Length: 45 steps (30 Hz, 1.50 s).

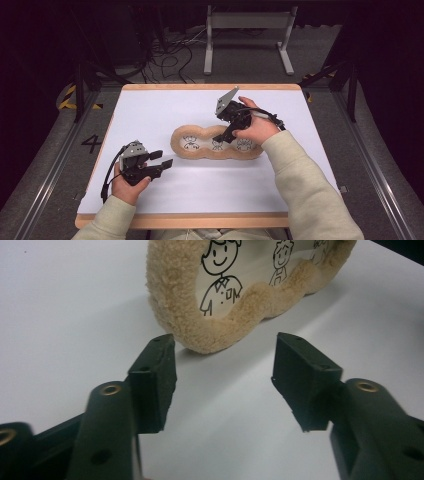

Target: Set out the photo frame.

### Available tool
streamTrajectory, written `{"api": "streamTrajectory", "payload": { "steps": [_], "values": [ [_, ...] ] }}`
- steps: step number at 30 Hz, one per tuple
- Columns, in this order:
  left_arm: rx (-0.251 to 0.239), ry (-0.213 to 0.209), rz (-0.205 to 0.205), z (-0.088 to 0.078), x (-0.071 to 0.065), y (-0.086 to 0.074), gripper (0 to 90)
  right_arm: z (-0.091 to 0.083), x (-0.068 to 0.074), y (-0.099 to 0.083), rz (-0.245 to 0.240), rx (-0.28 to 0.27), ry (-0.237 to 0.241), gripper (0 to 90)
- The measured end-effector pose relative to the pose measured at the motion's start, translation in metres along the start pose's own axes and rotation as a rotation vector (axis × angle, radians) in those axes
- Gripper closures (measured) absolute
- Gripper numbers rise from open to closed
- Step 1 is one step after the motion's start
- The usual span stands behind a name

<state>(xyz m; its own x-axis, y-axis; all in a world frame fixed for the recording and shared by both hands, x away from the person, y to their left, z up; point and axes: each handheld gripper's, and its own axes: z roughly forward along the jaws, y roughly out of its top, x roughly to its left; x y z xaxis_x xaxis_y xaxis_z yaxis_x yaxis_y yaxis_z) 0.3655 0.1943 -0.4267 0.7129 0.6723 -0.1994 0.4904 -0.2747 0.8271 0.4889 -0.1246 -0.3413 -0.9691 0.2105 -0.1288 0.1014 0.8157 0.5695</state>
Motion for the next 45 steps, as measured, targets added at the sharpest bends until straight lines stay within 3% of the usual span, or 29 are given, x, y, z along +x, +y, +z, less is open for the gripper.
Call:
{"api": "streamTrajectory", "payload": {
  "steps": [3,5,10,22,33,37,42,45],
  "values": [
    [-0.012,-0.015,-0.002,-0.002,0.0,0.0,35.7,-0.009,0.004,0.0,-0.001,-0.023,-0.014,14.1],
    [-0.023,-0.016,0.003,-0.004,0.001,0.0,28.2,-0.025,0.01,-0.002,0.012,-0.066,-0.045,13.6],
    [-0.015,-0.001,0.006,-0.01,0.004,-0.002,23.8,-0.045,0.019,-0.01,0.035,-0.118,-0.072,14.4],
    [-0.023,0.027,0.012,-0.018,0.013,-0.003,16.7,-0.092,0.027,-0.054,0.128,-0.179,-0.159,14.8],
    [-0.023,0.031,-0.002,-0.018,0.018,-0.002,14.3,-0.113,0.038,-0.082,0.186,-0.197,-0.214,14.6],
    [-0.039,0.053,0.014,-0.018,0.017,-0.002,14.3,-0.12,0.043,-0.094,0.211,-0.204,-0.228,14.4],
    [-0.069,0.074,0.022,-0.023,0.018,-0.002,16.2,-0.128,0.054,-0.111,0.243,-0.279,-0.232,14.4],
    [-0.068,0.08,0.026,-0.023,0.018,-0.002,16.3,-0.128,0.058,-0.121,0.266,-0.294,-0.246,14.4]
  ]
}}
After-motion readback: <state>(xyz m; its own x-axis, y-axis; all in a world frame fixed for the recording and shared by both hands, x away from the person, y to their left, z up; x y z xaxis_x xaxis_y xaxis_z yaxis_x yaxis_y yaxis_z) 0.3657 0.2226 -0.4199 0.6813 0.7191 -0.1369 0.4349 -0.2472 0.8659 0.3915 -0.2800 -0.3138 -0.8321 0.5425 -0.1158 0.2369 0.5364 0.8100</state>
